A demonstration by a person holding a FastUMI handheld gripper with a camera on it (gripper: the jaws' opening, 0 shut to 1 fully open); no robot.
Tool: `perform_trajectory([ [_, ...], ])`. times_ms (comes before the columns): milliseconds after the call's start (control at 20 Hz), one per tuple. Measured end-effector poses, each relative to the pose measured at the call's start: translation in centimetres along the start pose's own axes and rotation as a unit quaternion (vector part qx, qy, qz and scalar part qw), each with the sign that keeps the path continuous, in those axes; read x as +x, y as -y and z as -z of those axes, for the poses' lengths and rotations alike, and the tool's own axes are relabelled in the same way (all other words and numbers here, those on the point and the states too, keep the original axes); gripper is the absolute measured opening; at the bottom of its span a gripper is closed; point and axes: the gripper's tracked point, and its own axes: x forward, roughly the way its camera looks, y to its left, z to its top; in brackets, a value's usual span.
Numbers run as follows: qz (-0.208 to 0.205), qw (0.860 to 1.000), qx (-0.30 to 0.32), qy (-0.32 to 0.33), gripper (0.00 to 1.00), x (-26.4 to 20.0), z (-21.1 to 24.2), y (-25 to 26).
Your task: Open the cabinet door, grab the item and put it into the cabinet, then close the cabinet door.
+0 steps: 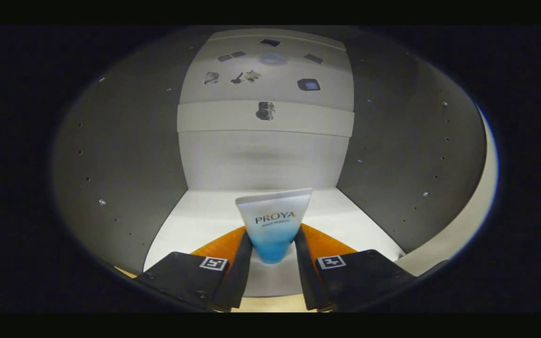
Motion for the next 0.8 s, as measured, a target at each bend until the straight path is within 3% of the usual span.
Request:
perform_trajectory([
  [100, 0.000, 1.000, -0.004, 0.001, 0.59, 0.2, 0.4, 0.0],
  [450, 0.015, 0.999, -0.020, 0.045, 0.99, -1.6, 0.2, 1.1],
  [800, 0.008, 0.992, -0.039, 0.116, 0.98, -8.7, 0.1, 0.4],
])
